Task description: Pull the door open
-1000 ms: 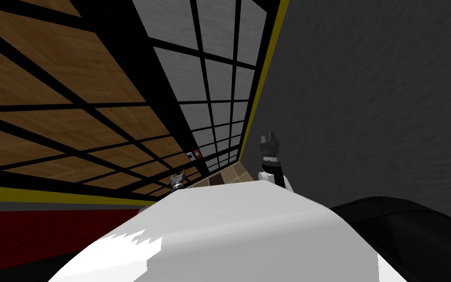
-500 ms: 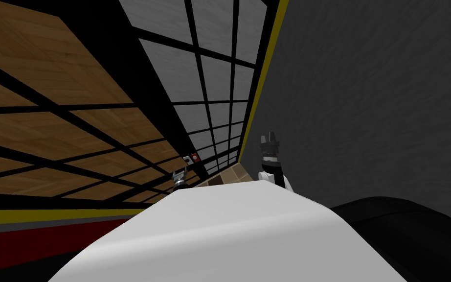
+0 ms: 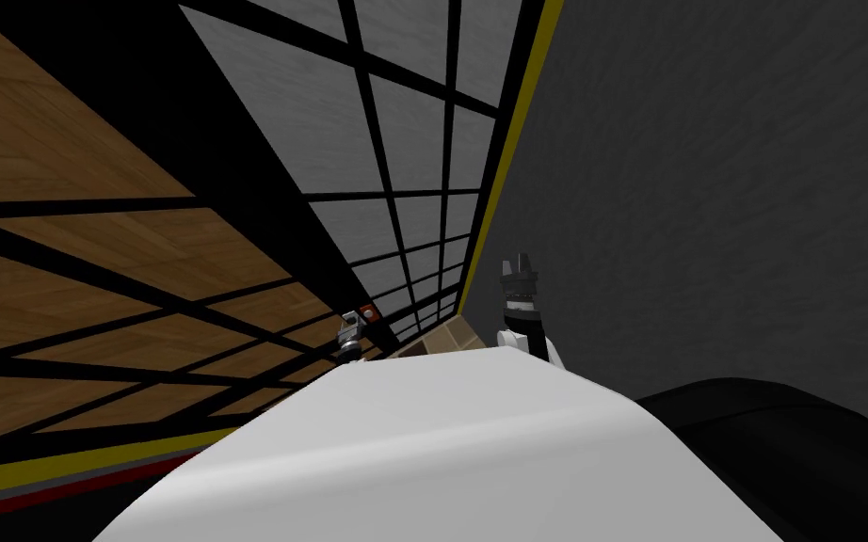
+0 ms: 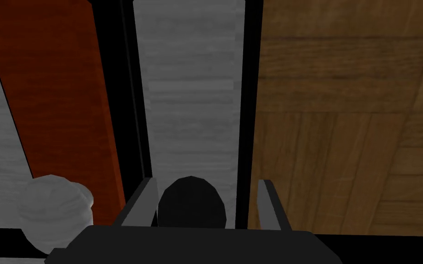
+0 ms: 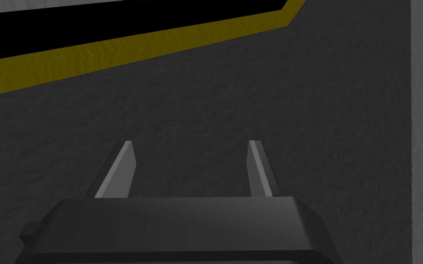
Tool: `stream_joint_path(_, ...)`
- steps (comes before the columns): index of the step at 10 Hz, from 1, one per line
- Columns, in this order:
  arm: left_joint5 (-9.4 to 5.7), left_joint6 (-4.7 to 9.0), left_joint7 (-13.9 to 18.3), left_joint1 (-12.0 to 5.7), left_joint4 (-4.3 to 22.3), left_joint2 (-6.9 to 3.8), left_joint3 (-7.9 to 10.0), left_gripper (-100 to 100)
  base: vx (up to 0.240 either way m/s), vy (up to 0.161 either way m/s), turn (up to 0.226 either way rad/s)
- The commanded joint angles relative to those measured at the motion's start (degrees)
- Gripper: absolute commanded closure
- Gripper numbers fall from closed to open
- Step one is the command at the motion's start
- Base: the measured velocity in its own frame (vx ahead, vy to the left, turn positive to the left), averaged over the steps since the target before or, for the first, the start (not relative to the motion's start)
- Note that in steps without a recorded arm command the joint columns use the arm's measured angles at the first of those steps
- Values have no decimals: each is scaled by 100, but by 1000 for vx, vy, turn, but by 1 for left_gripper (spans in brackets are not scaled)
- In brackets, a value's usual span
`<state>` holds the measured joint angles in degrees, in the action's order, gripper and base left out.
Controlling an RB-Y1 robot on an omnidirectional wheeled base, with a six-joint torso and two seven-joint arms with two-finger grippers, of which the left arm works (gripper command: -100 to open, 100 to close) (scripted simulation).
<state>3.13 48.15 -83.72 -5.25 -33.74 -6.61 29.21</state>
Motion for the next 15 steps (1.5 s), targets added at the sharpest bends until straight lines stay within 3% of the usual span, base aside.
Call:
stream_joint_path(1,-8,4,0,6,10,-19,16,100,-17,-21,-38)
stream_joint_path(5,-8,4,0,6,10,-19,16,100,-6,-3,3)
stream_joint_path(6,-38,-20,101,124,68,-20,21,100,-94,-20,15)
stream_joint_path(8,-38,-20,101,124,68,-20,21,100,-103,-22,4)
stream_joint_path(12,-116,-35,284,344,145,-82,78,100,-126,-27,60)
stream_joint_path(14,-116,-35,284,344,145,-82,78,100,-67,-2,-2)
stream_joint_path(15,-174,-40,469,444,178,-116,87,100,-70,-14,41)
